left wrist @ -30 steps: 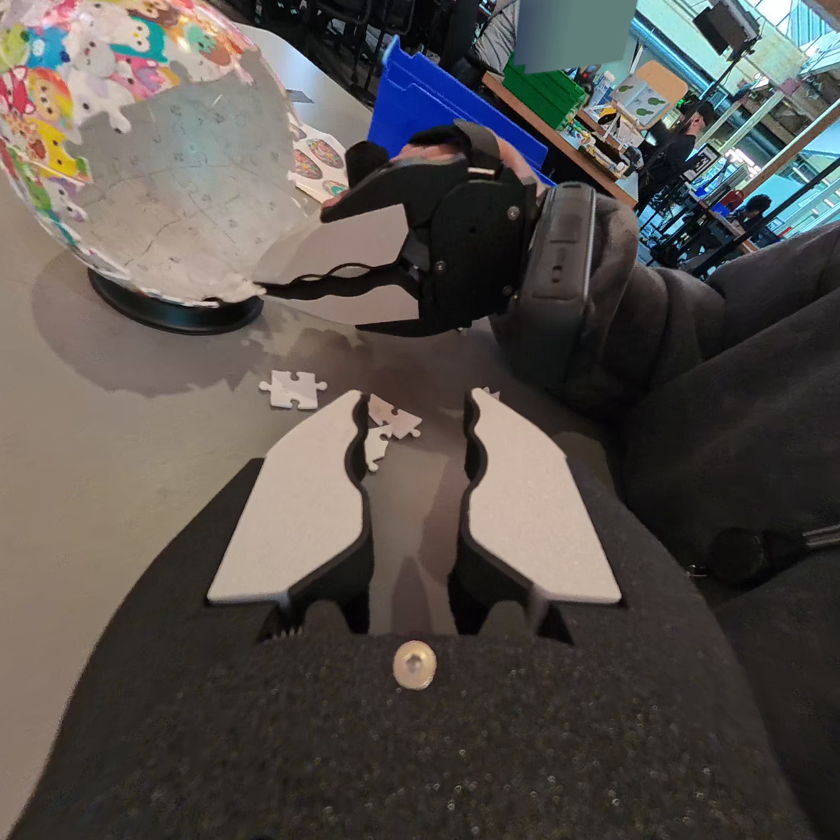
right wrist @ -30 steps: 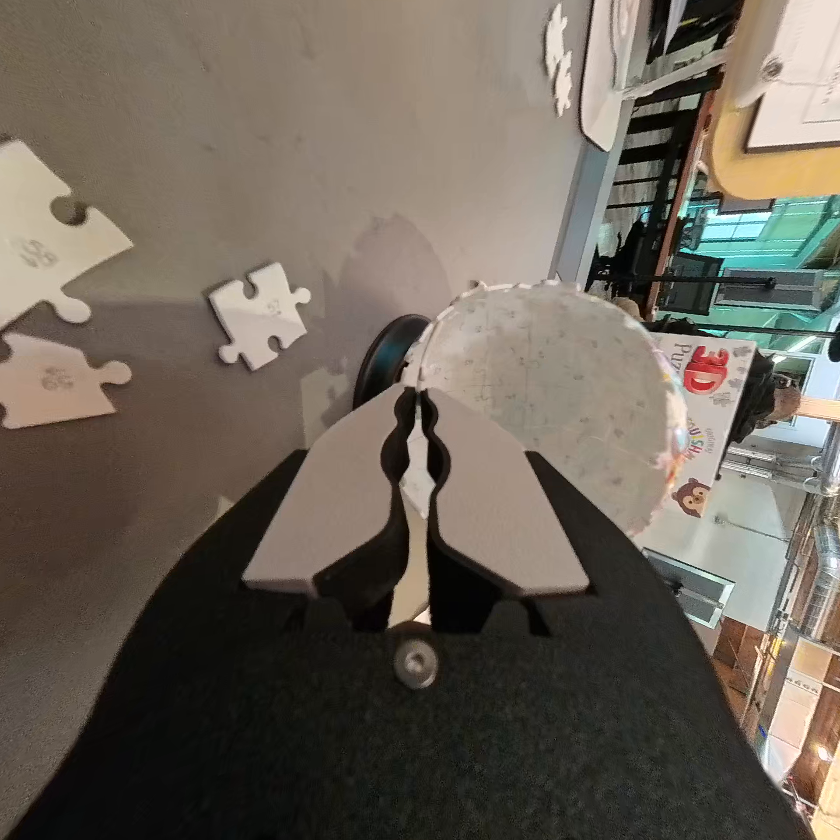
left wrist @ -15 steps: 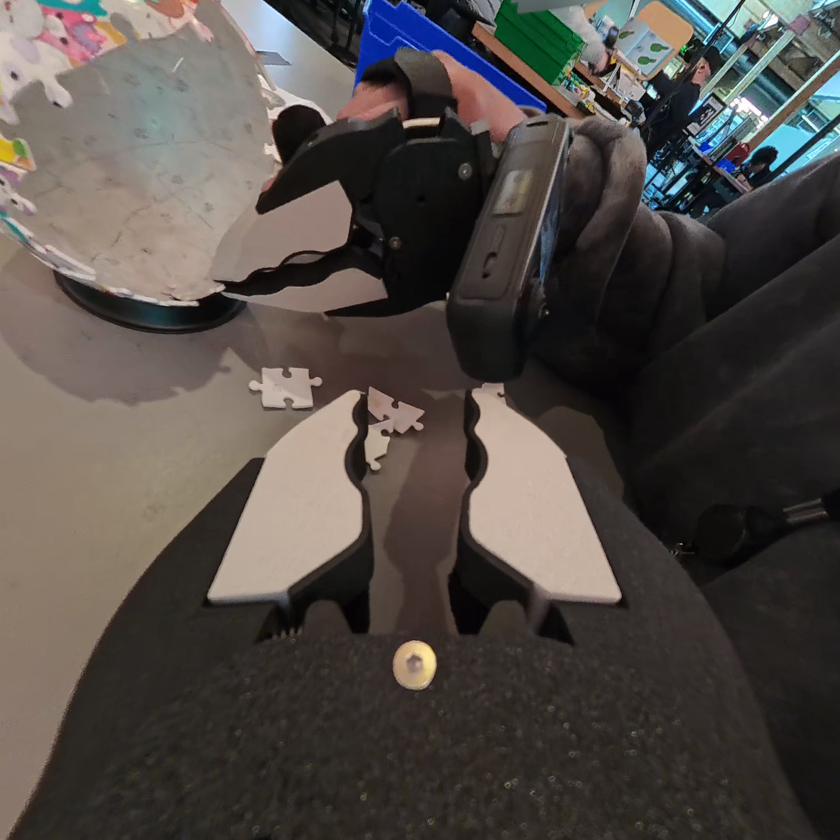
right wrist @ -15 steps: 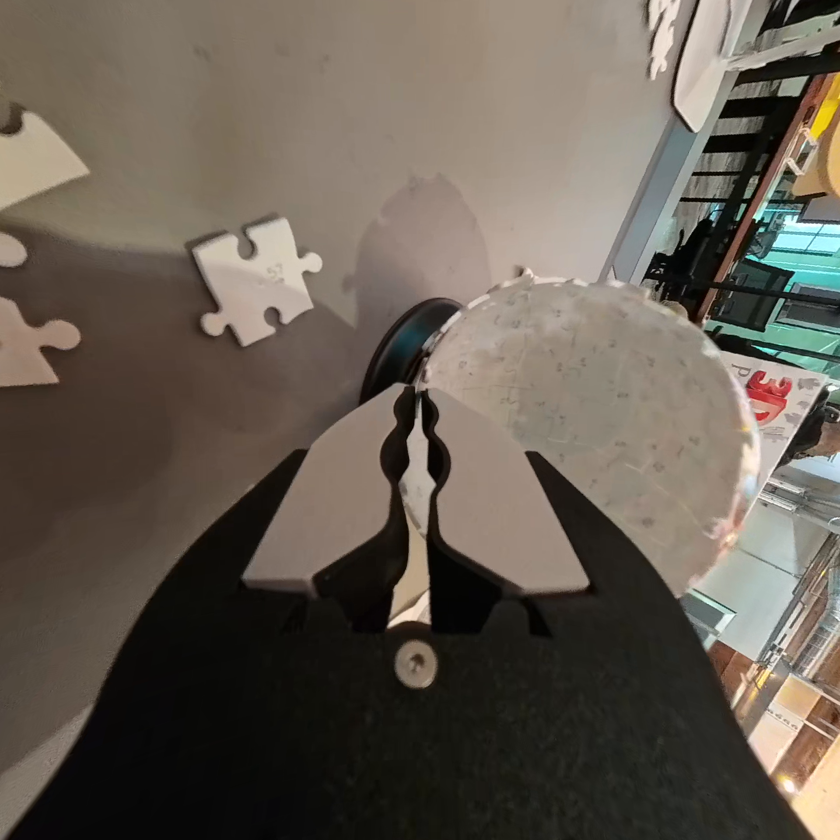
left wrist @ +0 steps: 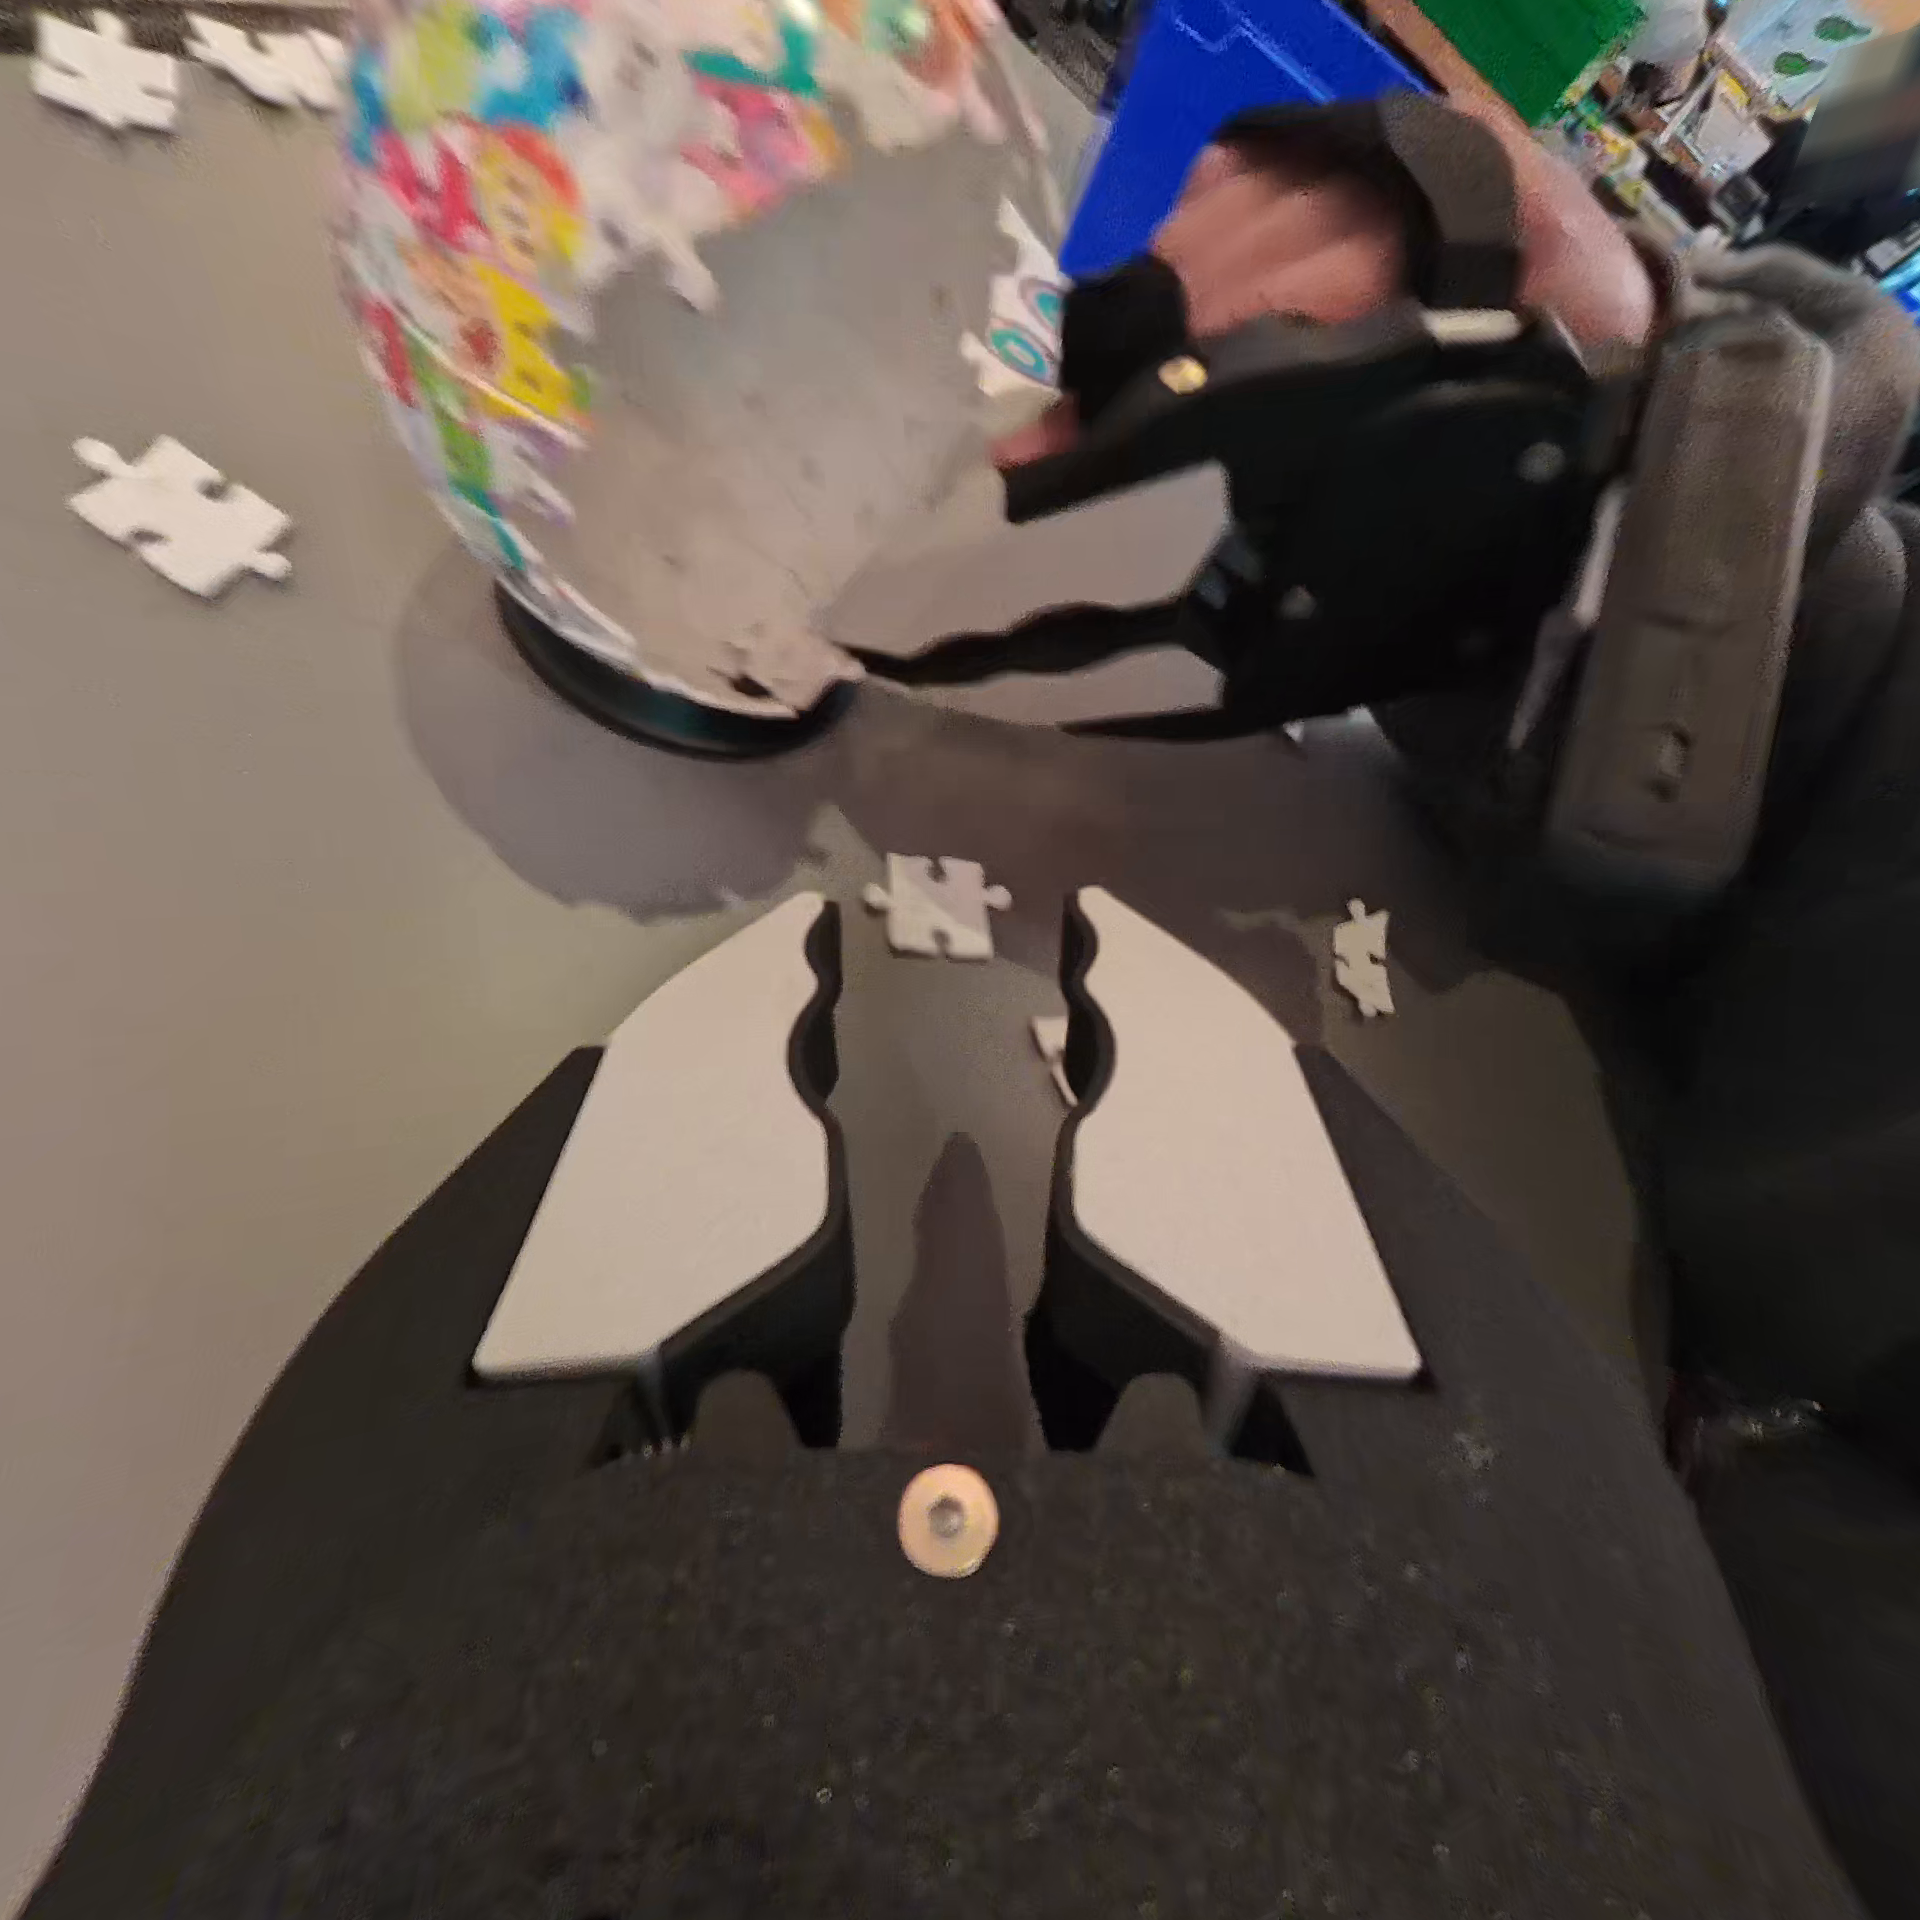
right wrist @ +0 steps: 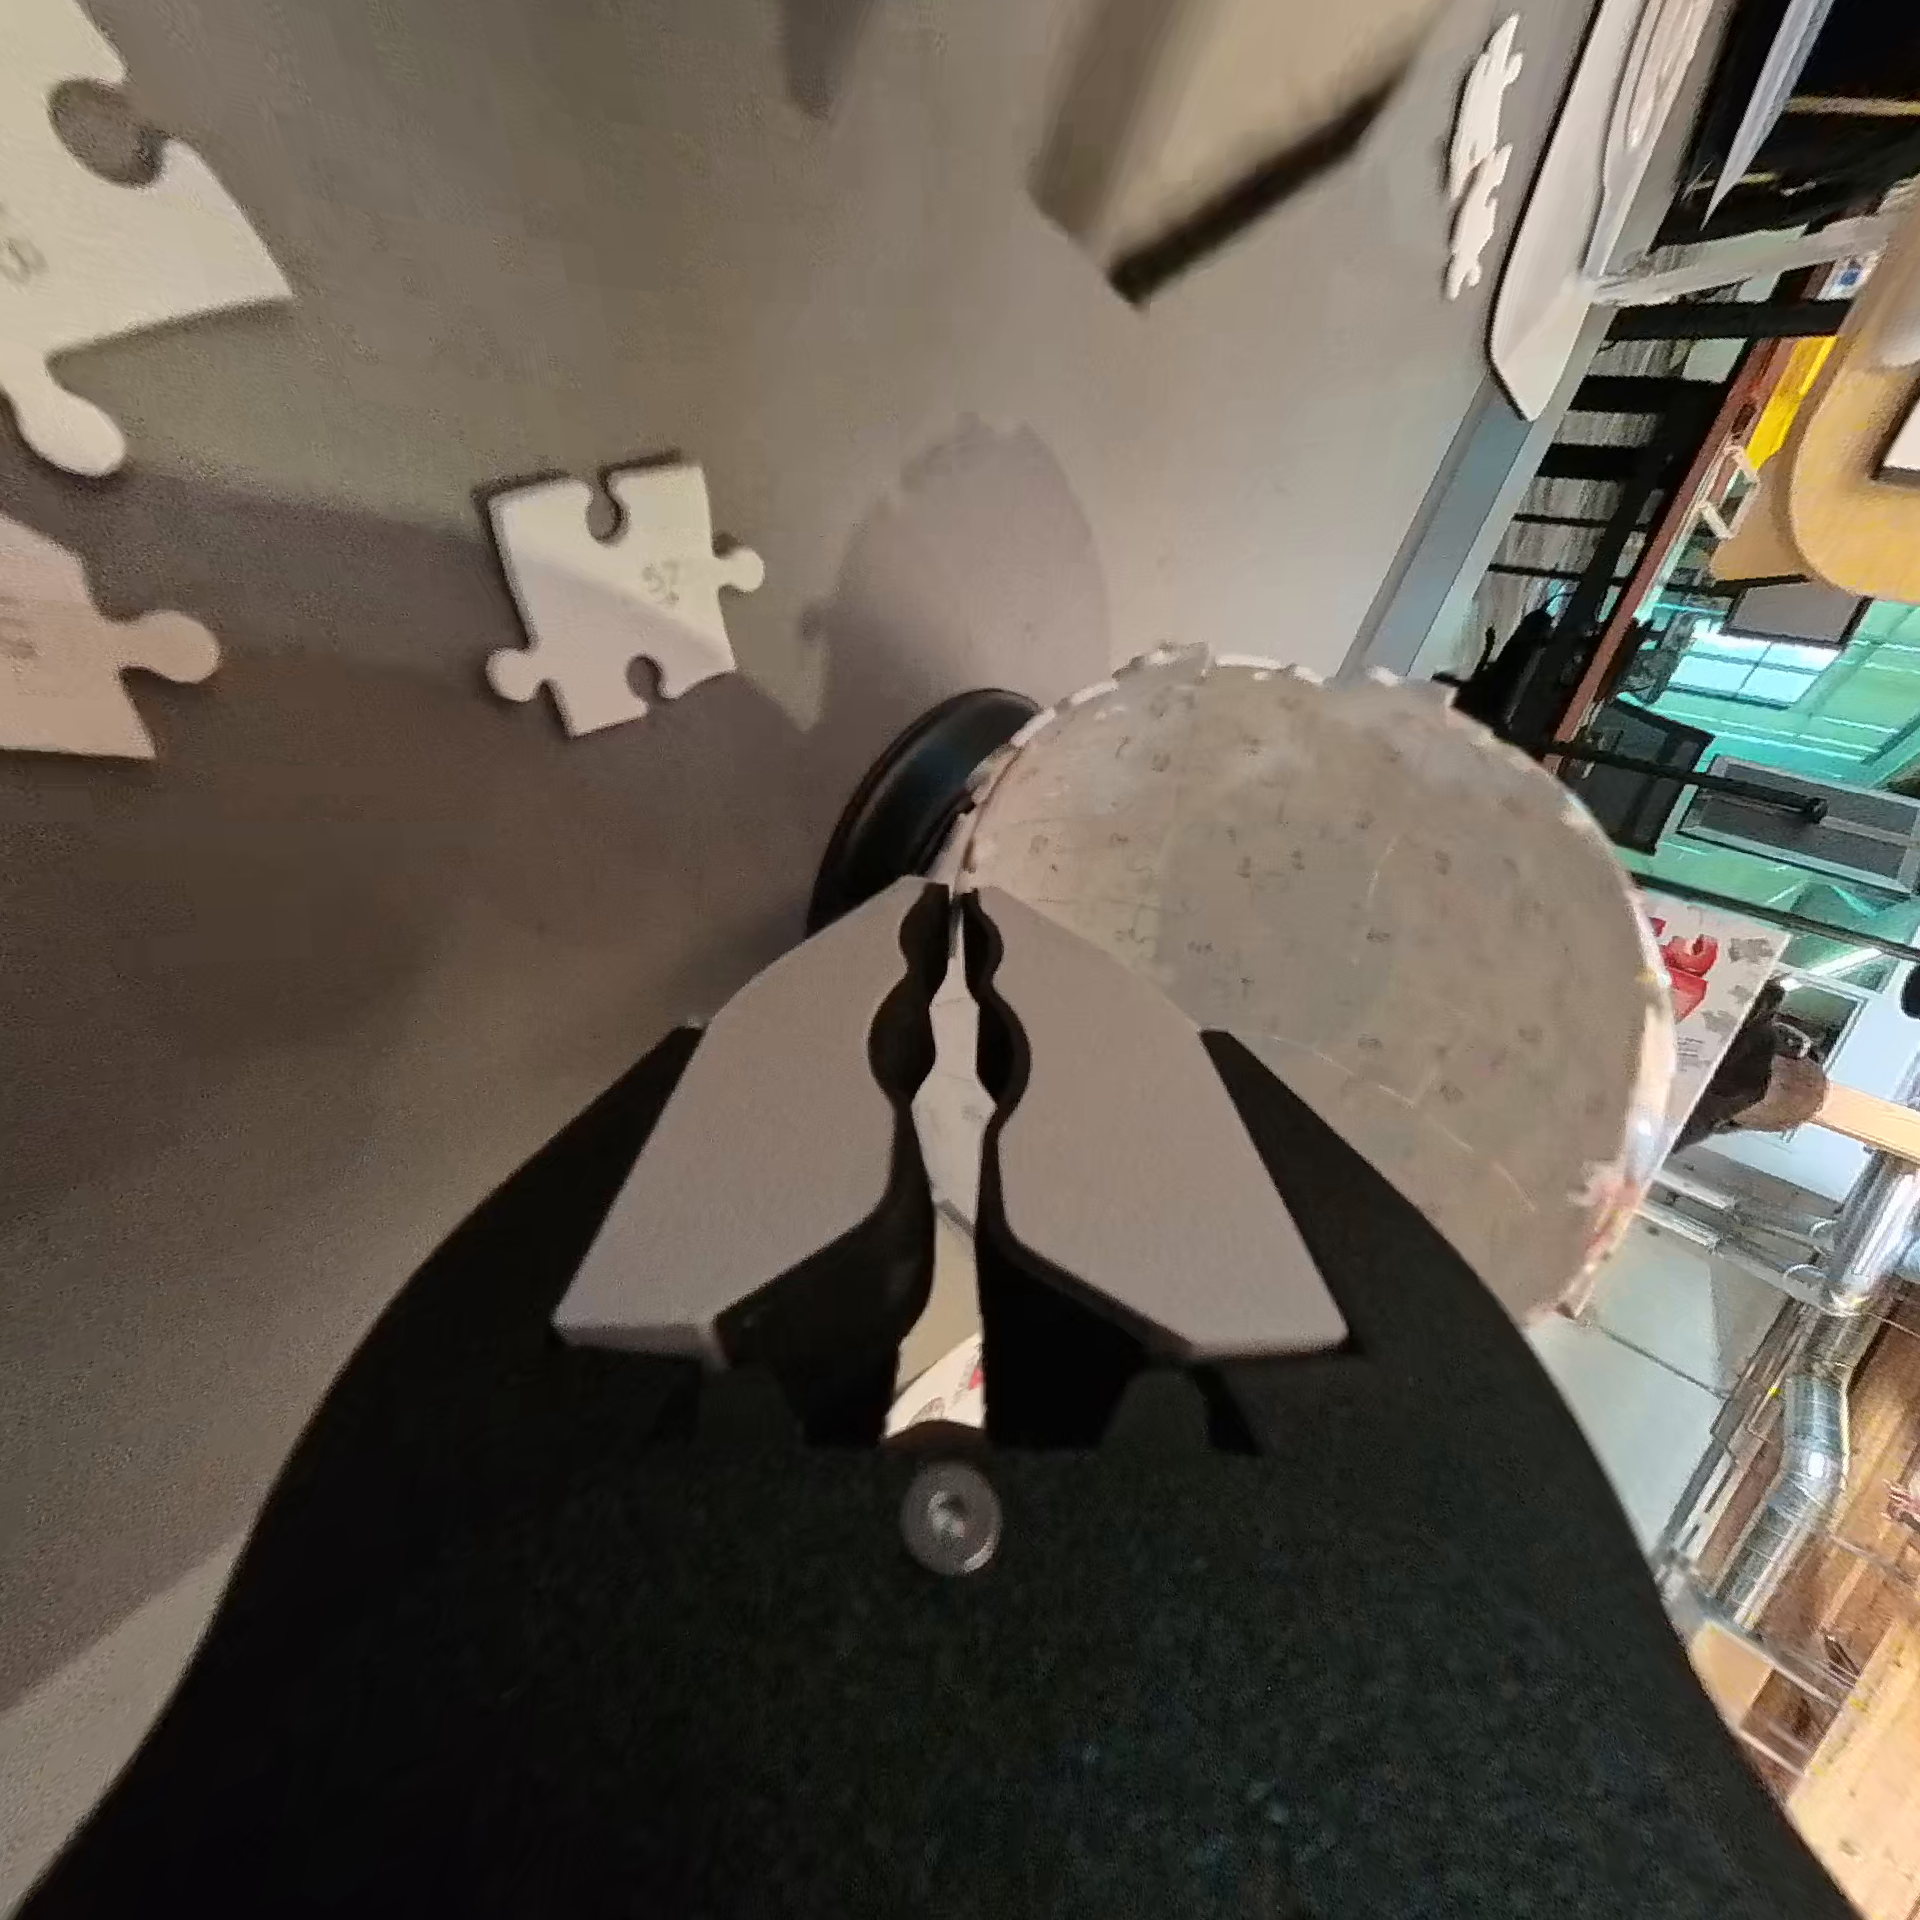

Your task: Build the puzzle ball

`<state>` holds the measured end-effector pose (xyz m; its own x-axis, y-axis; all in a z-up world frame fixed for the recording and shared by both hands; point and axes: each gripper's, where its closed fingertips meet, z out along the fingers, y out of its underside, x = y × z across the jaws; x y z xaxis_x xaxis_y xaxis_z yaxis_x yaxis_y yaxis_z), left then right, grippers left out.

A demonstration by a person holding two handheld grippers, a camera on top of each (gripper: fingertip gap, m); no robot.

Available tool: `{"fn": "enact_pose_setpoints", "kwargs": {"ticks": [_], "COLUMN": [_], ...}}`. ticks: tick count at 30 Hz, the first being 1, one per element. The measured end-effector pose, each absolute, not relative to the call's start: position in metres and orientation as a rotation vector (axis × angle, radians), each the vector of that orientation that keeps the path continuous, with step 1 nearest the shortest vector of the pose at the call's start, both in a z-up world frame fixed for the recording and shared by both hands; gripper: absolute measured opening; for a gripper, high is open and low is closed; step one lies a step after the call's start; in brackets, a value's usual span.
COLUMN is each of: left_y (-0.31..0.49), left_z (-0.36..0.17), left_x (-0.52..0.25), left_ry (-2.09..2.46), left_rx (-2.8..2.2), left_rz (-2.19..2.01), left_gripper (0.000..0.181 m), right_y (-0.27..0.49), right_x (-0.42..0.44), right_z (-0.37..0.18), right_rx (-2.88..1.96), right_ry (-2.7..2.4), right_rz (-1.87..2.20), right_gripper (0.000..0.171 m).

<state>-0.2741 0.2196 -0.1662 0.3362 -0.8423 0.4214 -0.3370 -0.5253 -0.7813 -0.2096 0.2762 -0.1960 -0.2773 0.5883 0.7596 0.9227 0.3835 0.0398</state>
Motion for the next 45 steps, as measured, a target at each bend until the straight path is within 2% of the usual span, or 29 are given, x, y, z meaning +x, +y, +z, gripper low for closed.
{"fn": "enact_pose_setpoints", "kwargs": {"ticks": [5, 7, 9, 11, 14, 23, 45], "left_y": [0.284, 0.298, 0.302, 0.301, 0.296, 0.301, 0.3], "left_z": [-0.139, -0.138, -0.145, -0.155, -0.166, -0.174, -0.181], "left_x": [-0.273, -0.272, -0.268, -0.264, -0.256, -0.253, -0.25], "left_ry": [1.005, 1.059, 1.148, 1.226, 1.315, 1.302, 1.278], "left_rx": [-2.003, -2.032, -2.062, -2.075, -2.072, -2.065, -2.058], "left_rz": [-1.056, -1.001, -0.967, -0.921, -0.895, -0.838, -0.783], "left_gripper": [0.041, 0.053, 0.054, 0.051, 0.037, 0.022, 0.017], "right_y": [0.273, 0.274, 0.277, 0.277, 0.276, 0.277, 0.271], "right_x": [-0.214, -0.215, -0.212, -0.212, -0.212, -0.212, -0.212], "right_z": [-0.191, -0.194, -0.197, -0.199, -0.201, -0.205, -0.203], "right_rx": [-1.283, -1.311, -1.33, -1.341, -1.375, -1.41, -1.482], "right_ry": [-1.953, -1.941, -1.939, -1.938, -1.937, -1.951, -2.044], "right_rz": [-0.612, -0.598, -0.621, -0.608, -0.586, -0.578, -0.42], "right_gripper": [0.002, 0.002, 0.002, 0.002, 0.003, 0.003, 0.003]}}
